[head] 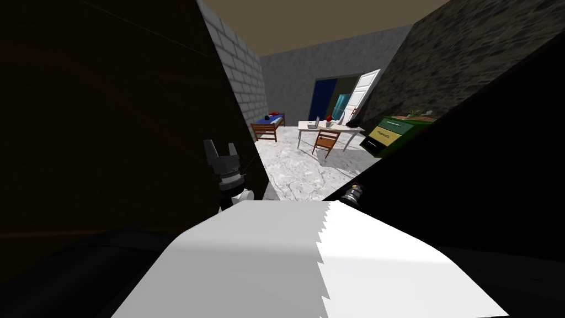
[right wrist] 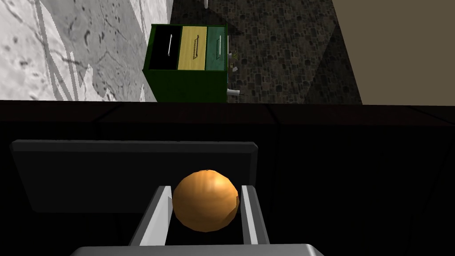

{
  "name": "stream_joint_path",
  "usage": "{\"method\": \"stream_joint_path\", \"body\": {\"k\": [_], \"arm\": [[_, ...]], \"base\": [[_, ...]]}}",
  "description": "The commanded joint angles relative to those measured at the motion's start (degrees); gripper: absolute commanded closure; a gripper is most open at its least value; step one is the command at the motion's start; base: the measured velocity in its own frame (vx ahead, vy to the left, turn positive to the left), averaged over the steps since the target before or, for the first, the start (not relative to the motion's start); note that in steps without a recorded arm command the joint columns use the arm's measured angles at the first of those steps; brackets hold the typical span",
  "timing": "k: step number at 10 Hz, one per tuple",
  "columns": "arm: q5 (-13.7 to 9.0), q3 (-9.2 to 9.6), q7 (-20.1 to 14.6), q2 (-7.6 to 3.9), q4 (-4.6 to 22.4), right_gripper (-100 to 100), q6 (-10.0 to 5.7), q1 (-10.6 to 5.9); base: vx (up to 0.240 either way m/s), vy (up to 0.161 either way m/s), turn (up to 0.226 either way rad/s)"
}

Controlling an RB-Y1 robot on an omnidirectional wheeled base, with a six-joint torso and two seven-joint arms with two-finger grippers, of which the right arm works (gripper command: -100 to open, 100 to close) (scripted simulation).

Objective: Push the door open

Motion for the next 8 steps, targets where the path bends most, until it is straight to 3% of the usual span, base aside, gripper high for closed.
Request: {"method": "stream_joint_path", "body": {"k": [1,3,8], "arm": [[-0.5,-0.92,-0.2,-0.88,1.6,100,-0.99,-0.15],[-0.4,-0.66,-0.5,-0.86,2.5,100,-1.53,-0.37],[-2.7,-4.62,1.2,-1.42,2.6,100,-1.75,0.16]], "base": [[0.148,-0.03,-0.031],[0.086,-0.022,-0.019],[0.183,-0.088,-0.031]]}}
